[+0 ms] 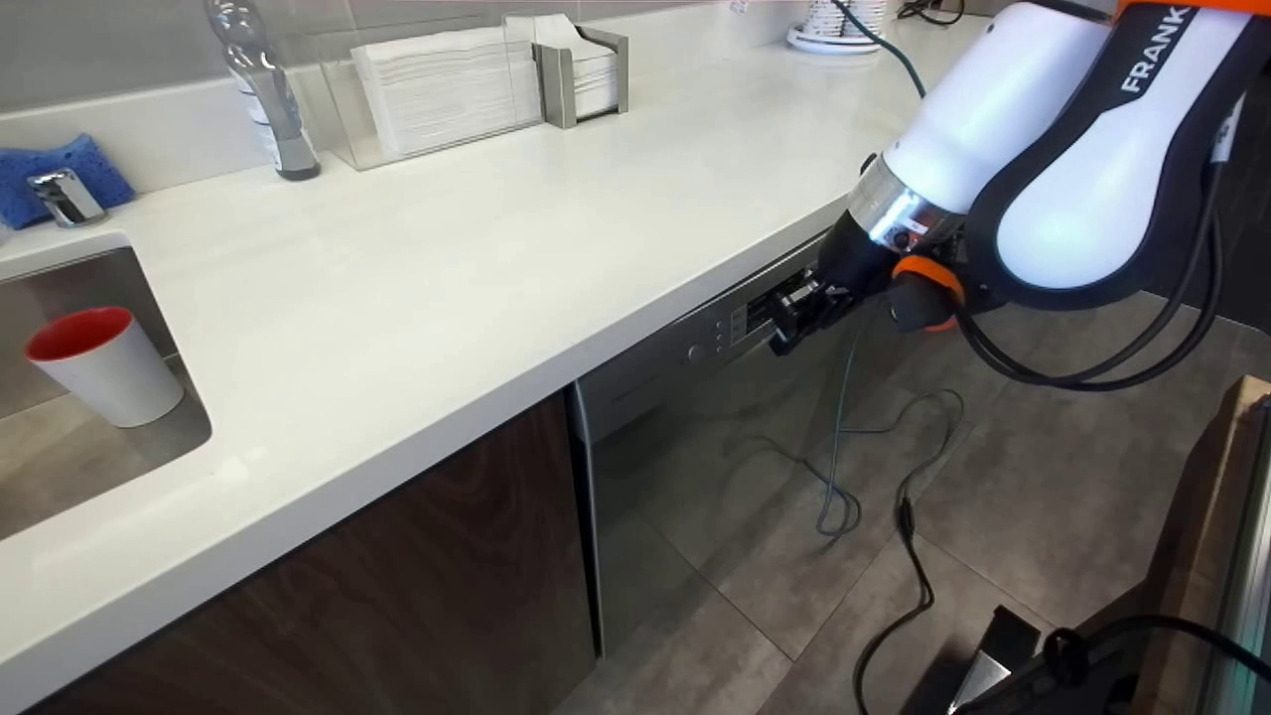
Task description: Press the button on the oven
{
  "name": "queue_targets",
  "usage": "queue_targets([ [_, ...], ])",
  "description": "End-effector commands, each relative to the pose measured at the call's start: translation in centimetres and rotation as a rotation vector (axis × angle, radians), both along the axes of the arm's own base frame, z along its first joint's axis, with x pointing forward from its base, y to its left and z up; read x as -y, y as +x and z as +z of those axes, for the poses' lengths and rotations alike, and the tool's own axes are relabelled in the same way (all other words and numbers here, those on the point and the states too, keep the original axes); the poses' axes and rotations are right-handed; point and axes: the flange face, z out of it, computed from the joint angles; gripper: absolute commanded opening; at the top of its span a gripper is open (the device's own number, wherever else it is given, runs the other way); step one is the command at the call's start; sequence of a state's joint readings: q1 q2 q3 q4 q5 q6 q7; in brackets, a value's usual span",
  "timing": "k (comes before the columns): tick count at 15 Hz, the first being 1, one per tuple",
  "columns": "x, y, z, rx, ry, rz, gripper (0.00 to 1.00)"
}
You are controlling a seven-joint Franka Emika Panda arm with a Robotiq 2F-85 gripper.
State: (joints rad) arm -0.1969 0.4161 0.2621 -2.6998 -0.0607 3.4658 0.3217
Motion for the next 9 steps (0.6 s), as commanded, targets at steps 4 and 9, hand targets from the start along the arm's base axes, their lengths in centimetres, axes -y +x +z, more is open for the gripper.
queue_targets([
  [4, 0.5, -2.9, 2.0, -0.141, -0.040, -0.018, 0.61],
  [9, 0.0, -3.2, 4.6, -0.247, -0.077, -0.024, 0.96],
])
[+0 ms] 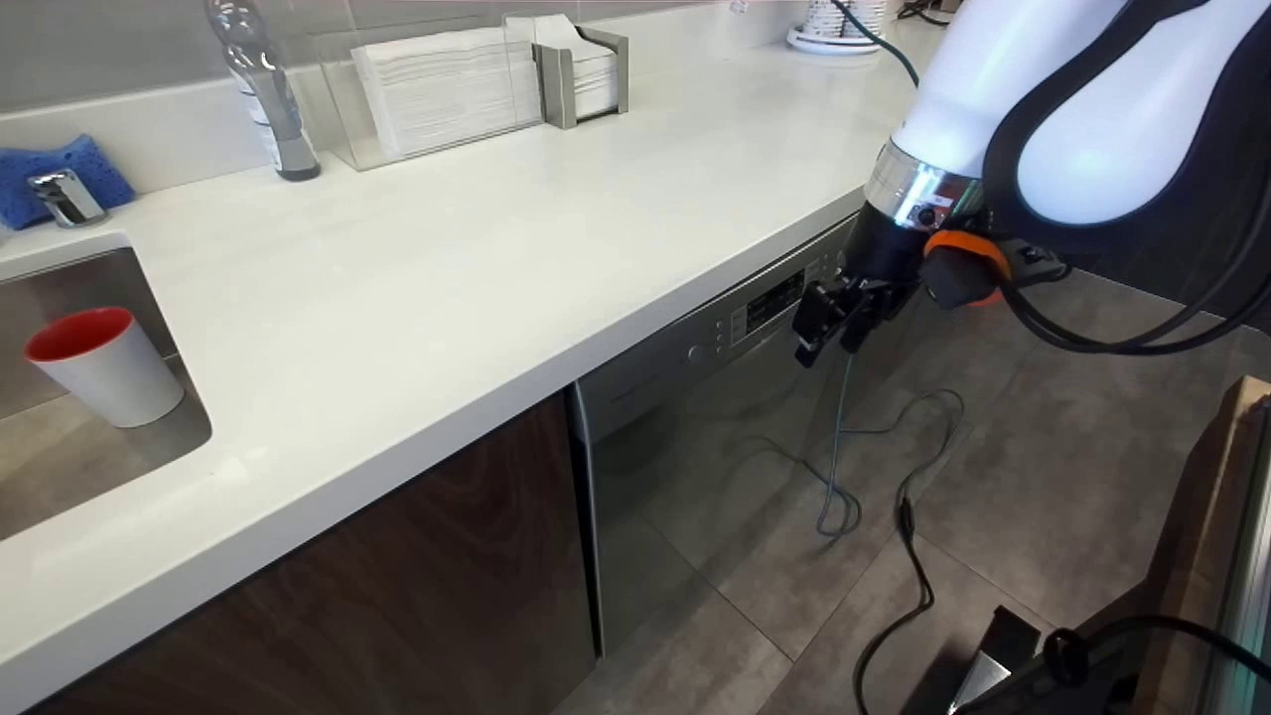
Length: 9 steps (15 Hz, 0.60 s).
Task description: Press the button on the oven
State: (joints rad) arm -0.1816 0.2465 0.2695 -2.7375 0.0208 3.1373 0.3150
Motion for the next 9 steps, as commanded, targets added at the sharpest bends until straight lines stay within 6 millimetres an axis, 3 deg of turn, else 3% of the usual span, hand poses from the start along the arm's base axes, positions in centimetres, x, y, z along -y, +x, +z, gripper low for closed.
queue_targets([
  [1, -0.4, -1.1, 3.4, -0.069, -0.029, -0.001, 0.99],
  [3, -0.6, -0.5, 5.0, -0.117, -0.051, 0.012, 1.00],
  [5, -0.2, -2.4, 6.2, -0.170, -0.086, 0.023, 1.00],
  [6, -0.5, -1.3, 7.2, -0.193, -0.098, 0.035, 1.00],
  [8, -0.7, -2.1, 8.3, -0.243, -0.114, 0.064, 1.00],
  [9, -0.7, -3.6, 8.5, -0.270, -0.114, 0.073, 1.00],
])
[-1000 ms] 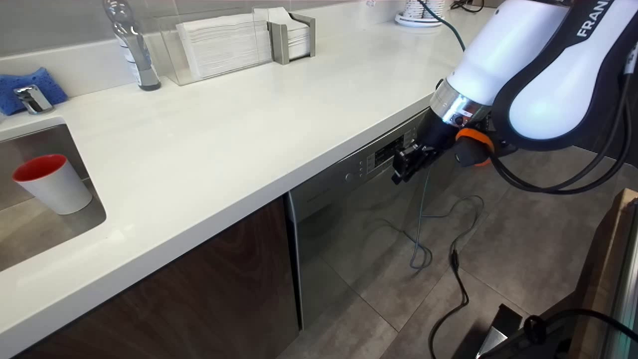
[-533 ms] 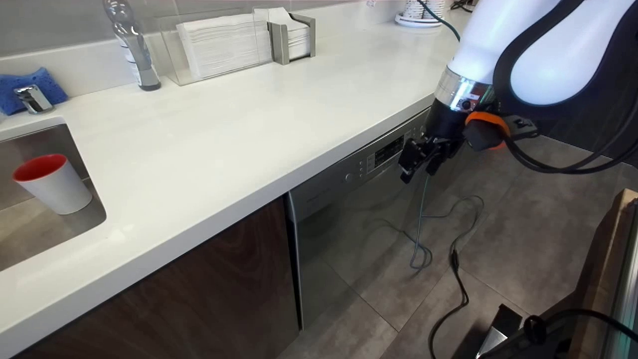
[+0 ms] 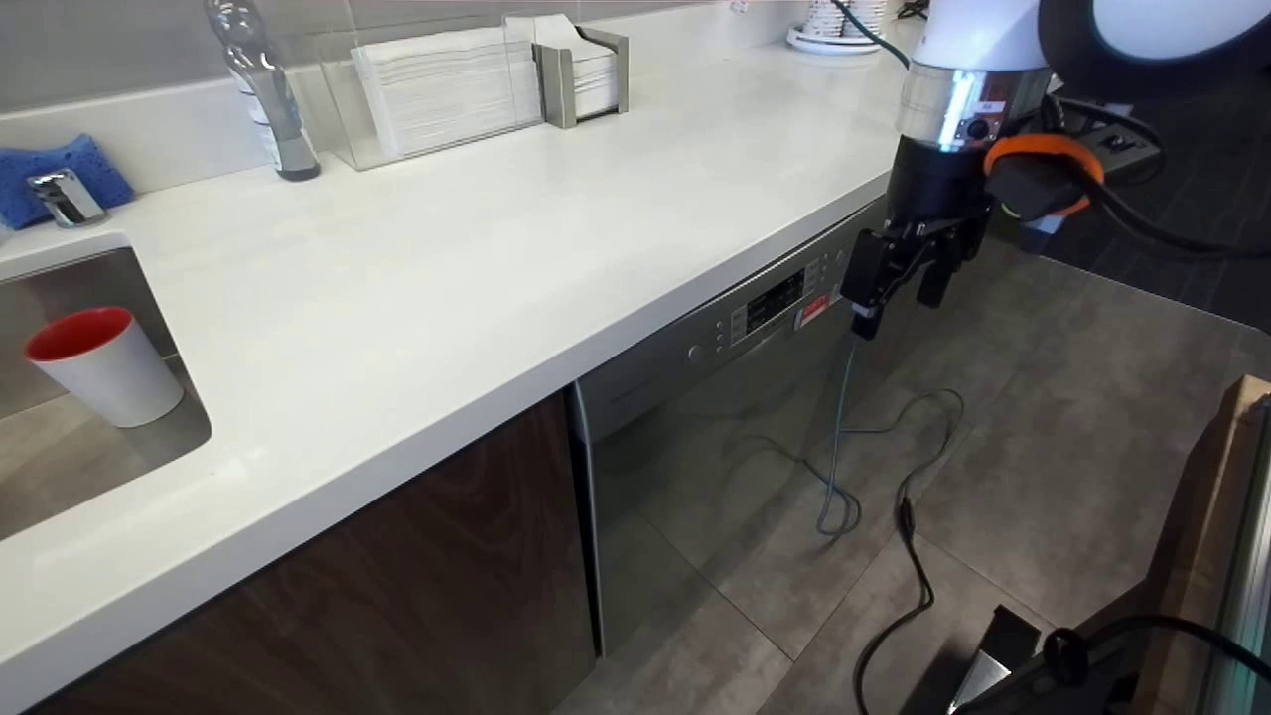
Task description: Press the button on the oven
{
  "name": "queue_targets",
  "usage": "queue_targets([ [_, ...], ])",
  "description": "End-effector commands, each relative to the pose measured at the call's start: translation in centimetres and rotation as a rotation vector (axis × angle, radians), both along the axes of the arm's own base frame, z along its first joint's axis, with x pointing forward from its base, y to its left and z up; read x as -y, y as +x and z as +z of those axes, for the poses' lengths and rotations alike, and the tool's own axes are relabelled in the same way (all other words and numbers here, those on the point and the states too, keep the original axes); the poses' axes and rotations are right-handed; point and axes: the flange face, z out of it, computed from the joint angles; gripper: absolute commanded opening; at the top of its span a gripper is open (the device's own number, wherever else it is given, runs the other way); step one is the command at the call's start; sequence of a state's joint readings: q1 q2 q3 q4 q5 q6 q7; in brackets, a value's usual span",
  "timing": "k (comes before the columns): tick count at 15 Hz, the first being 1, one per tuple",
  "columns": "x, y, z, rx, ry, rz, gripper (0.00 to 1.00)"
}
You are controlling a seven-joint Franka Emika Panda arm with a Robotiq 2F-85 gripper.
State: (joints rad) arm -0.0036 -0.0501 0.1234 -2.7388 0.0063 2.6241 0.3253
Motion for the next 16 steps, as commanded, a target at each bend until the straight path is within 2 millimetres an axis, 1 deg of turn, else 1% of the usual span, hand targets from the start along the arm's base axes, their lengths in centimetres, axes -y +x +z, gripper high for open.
queue_targets([
  [1, -0.6, -2.3, 2.2, -0.079, -0.016, 0.030, 1.00],
  [2, -0.8, -1.8, 2.7, -0.105, -0.014, 0.037, 1.00],
  [6, -1.6, -3.6, 3.8, -0.187, -0.014, 0.063, 1.00],
  [9, -2.3, -4.1, 4.6, -0.215, -0.023, 0.082, 1.00],
  [10, -1.8, -3.4, 3.5, -0.207, -0.036, 0.065, 1.00],
  [13, -2.1, -3.7, 4.0, -0.211, -0.039, 0.075, 1.00],
  [16, -2.1, -3.7, 4.0, -0.212, -0.040, 0.075, 1.00],
])
